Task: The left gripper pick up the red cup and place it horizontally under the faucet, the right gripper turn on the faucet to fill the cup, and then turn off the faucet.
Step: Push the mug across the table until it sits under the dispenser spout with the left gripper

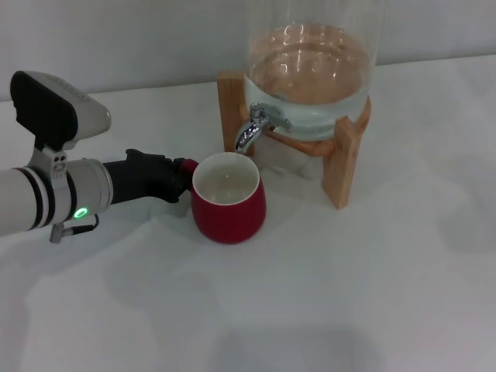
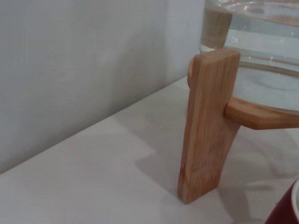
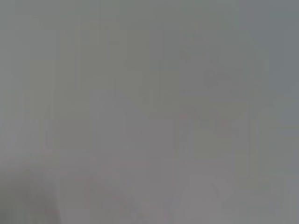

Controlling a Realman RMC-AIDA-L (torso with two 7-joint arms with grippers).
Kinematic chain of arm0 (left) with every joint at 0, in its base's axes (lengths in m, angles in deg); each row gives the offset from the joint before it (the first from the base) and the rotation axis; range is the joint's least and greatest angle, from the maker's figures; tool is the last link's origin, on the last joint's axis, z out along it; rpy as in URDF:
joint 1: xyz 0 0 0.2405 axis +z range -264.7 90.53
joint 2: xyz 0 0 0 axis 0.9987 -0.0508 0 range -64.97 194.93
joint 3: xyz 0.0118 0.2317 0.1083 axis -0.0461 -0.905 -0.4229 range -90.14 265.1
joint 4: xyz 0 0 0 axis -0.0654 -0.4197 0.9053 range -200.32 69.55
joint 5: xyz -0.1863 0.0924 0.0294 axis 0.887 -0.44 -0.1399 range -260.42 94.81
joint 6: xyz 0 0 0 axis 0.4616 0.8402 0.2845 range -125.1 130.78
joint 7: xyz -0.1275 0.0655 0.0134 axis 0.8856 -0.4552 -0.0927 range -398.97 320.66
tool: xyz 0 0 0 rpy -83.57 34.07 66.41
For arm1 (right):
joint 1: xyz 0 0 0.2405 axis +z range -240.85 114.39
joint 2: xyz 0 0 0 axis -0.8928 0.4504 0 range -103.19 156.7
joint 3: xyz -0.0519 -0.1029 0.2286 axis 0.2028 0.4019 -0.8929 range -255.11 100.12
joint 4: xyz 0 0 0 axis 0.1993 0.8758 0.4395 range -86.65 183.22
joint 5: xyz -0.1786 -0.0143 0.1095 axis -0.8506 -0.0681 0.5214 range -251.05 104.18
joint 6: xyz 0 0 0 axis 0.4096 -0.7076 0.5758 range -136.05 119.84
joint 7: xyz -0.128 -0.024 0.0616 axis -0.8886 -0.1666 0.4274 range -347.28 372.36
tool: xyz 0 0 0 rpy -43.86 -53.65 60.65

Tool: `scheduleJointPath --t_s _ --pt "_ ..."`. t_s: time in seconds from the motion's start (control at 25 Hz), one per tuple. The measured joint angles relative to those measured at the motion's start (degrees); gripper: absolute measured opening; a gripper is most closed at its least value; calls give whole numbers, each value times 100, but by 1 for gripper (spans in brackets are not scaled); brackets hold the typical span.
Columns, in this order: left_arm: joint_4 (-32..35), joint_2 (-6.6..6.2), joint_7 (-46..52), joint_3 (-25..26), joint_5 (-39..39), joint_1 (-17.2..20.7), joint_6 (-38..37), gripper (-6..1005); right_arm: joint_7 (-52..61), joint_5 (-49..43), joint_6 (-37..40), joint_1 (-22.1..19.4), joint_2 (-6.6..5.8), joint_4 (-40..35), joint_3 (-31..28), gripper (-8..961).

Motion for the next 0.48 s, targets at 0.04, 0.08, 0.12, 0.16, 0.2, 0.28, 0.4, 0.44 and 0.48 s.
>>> scheduleJointPath --t_s 0.04,0.08,0.12,0.16,0.2,0.28,0.4,0.44,0.48 --pt "0 0 1 0 2 0 0 229 0 22 -6 -12 0 -2 0 721" --pt "3 0 1 0 2 0 1 236 0 39 -8 -21 0 -3 0 721" --pt "6 0 2 0 3 1 1 244 0 55 -9 -31 0 -3 0 721" --pt "9 0 2 1 6 3 1 251 0 57 -10 -38 0 -4 0 721" --pt "30 0 5 3 10 13 1 259 0 58 -11 -42 0 -4 0 721" --pt "120 -3 33 0 3 60 -1 273 0 59 -12 -49 0 -4 0 721" --pt "276 -8 64 -25 -33 161 -2 295 0 66 -14 -50 0 -9 0 721" --pt "316 -8 67 -29 -46 195 9 303 0 68 -14 -50 0 -11 0 721" --pt "358 -9 73 -31 -63 236 32 310 0 70 -14 -50 0 -11 0 721"
